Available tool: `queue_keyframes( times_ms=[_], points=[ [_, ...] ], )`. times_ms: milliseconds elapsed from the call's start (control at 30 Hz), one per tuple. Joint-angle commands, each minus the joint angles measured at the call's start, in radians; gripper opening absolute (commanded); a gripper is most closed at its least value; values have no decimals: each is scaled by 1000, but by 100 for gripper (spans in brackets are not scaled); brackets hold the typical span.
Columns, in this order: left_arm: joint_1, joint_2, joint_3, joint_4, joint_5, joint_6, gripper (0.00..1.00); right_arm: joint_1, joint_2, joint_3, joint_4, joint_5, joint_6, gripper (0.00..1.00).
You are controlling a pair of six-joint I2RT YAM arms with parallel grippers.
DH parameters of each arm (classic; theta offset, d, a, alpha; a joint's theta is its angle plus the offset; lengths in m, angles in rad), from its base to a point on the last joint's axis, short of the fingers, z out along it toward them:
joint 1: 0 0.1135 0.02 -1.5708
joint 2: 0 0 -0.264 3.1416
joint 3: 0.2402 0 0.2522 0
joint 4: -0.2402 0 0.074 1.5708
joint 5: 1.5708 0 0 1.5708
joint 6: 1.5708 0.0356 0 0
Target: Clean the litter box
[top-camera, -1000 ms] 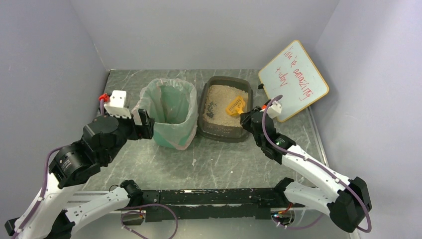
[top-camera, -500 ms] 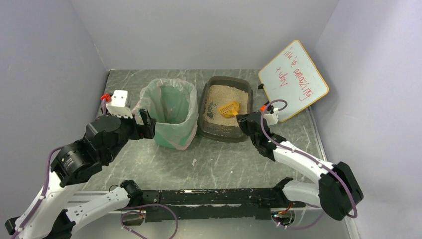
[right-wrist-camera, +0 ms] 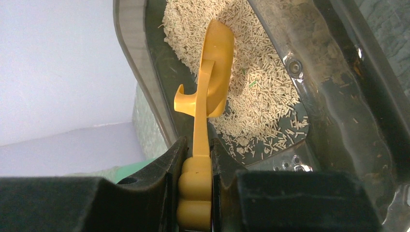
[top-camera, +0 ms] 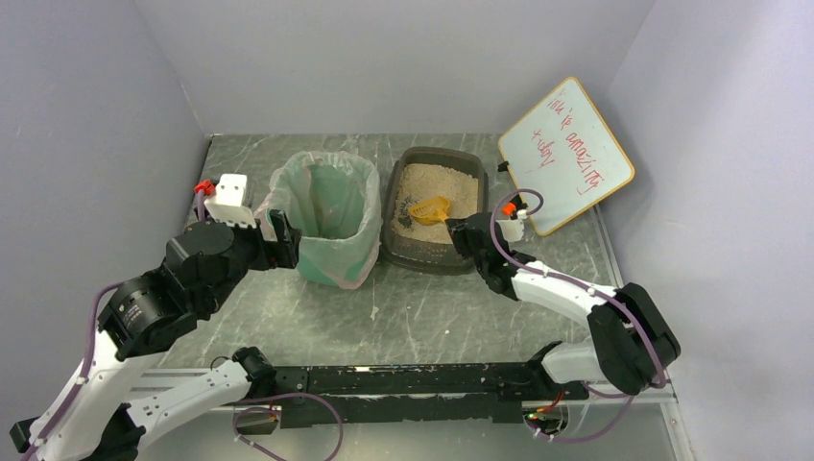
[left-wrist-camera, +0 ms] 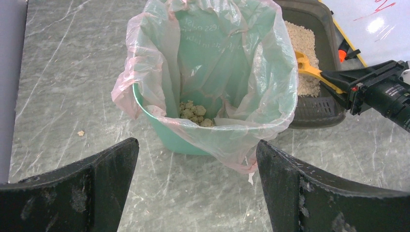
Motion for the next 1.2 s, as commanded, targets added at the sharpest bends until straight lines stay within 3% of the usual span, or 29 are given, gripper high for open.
queue_keyframes(
  times_ms=[0,133,433,1167],
  points=[
    [-4,-6,15,-9,-10,-16,97,-5,1,44,26,14,24,16],
    [-4,-15,19,-19,-19,-19,97,-8,-5,42,20,9,10,33],
    [-4,-19,10,-10,1,-33,97,-13,-78,13,-29,18,-19,50],
    [-4,-56,-50,25,62,-76,97,-25,-395,-13,-288,51,-270,54]
  ],
)
